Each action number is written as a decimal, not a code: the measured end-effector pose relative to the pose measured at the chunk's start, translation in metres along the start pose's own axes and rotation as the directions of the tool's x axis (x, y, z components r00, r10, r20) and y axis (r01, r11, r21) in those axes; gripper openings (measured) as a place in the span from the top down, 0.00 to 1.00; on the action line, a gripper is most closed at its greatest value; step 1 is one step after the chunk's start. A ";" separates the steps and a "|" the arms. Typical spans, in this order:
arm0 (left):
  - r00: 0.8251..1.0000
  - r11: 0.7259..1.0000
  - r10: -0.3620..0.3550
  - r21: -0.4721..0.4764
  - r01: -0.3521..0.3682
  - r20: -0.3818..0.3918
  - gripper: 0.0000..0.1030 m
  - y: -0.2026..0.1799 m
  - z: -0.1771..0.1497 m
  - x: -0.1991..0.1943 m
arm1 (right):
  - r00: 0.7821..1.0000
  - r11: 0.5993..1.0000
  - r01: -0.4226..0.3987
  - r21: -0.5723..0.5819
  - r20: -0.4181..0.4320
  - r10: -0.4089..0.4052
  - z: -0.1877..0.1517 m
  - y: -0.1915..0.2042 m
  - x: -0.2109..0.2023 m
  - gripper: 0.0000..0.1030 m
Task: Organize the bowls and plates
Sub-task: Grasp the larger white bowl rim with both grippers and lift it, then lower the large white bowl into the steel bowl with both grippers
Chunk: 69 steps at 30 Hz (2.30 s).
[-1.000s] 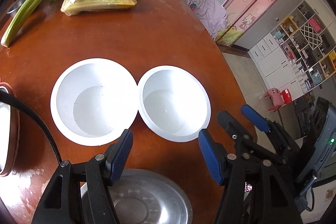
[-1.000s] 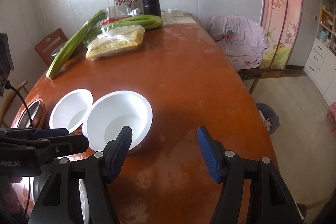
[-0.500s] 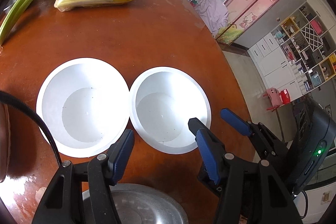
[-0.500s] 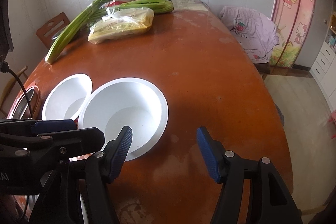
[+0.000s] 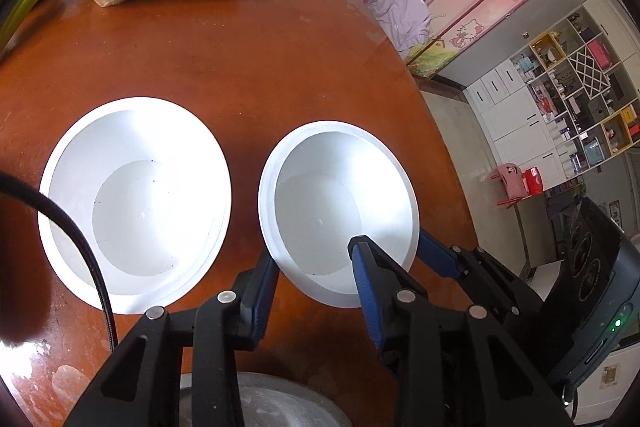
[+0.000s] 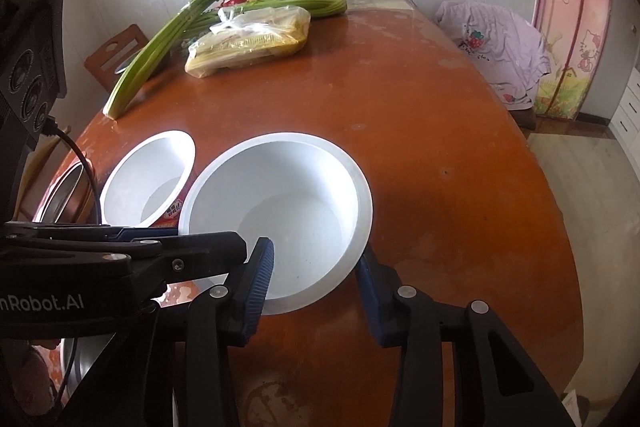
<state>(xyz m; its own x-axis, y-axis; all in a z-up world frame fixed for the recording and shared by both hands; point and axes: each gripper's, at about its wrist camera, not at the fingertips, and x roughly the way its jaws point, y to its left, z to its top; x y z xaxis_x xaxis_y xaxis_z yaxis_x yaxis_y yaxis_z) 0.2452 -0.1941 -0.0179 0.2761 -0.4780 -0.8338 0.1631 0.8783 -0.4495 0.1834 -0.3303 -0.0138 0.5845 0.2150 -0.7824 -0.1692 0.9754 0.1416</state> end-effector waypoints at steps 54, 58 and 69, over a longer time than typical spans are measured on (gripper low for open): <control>0.982 0.991 -0.010 0.130 -0.015 0.187 0.63 0.035 -0.106 -0.133 | 0.986 0.996 0.000 -0.091 0.167 0.015 -0.064 0.125 -0.119 0.59; 0.984 0.991 -0.009 0.130 -0.015 0.180 0.63 0.039 -0.115 -0.132 | 0.987 0.996 -0.004 -0.086 0.158 0.018 -0.071 0.128 -0.117 0.58; 0.984 0.992 0.007 0.126 -0.030 0.176 0.63 0.046 -0.133 -0.125 | 0.991 0.996 -0.024 -0.081 0.130 0.034 -0.090 0.133 -0.112 0.58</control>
<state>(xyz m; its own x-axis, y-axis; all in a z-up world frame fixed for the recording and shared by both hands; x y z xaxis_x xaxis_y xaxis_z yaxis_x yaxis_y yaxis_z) 0.0926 -0.0924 0.0228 0.4401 -0.4663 -0.7674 0.2728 0.8837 -0.3804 0.0247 -0.2295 0.0380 0.6767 0.2529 -0.6914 -0.2469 0.9627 0.1105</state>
